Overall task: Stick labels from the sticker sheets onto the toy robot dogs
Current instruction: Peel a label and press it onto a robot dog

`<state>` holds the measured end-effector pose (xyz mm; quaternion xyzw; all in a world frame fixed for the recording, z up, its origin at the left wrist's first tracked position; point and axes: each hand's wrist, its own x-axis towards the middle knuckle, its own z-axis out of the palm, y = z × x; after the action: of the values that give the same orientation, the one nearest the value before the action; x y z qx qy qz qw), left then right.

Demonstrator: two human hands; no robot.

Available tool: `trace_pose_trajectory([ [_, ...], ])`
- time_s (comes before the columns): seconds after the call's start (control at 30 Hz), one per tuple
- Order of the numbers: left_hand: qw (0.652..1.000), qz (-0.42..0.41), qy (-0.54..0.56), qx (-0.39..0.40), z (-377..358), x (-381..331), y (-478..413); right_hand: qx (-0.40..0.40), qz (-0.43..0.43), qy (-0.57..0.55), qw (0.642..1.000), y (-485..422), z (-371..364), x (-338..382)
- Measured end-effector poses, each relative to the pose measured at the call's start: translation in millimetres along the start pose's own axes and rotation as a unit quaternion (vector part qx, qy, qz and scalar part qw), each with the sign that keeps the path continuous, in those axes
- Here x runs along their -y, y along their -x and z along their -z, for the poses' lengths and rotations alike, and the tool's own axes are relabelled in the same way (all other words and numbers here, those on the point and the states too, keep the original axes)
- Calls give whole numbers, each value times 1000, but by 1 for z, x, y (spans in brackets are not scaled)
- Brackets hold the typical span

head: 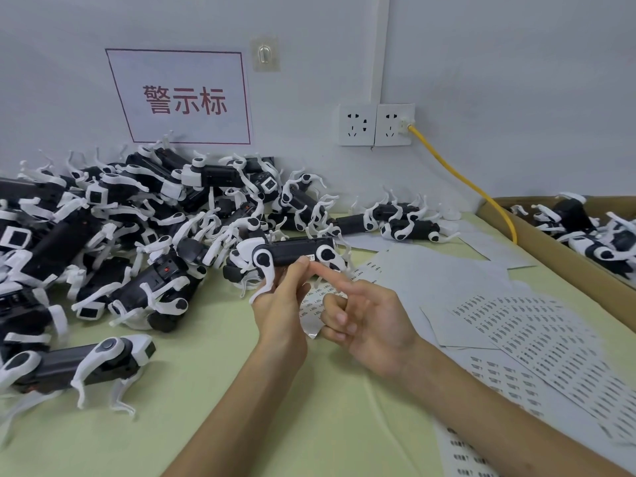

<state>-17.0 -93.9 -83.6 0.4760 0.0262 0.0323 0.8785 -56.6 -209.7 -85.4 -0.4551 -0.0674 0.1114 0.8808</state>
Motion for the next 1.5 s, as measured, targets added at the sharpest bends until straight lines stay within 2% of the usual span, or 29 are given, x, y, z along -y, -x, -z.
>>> trace_pose_trajectory([
  [0.63,999,5,30,-20,2,2,-7,18,17,-31,999,1,6,3],
  [0.93,993,44,97,58,4,-4,-6,6,35,-33,999,2,8,6],
  [1.13,997,19,40,66,3,-3,-5,-1,51,-59,997,5,6,16],
  [1.23,995,-11,-8,98,1,-1,-4,-35,88,-73,993,8,8,26],
  [1.3,991,-28,-38,129,-1,-2,-1,-97,137,-39,985,9,10,32],
  [1.4,979,-29,-65,191,-1,-3,2,-210,202,128,948,8,15,38],
  [1.43,974,-31,-77,212,-1,-2,3,-221,209,174,937,7,15,38],
  [1.5,961,-41,-102,253,-2,1,7,-190,195,208,940,7,14,37],
])
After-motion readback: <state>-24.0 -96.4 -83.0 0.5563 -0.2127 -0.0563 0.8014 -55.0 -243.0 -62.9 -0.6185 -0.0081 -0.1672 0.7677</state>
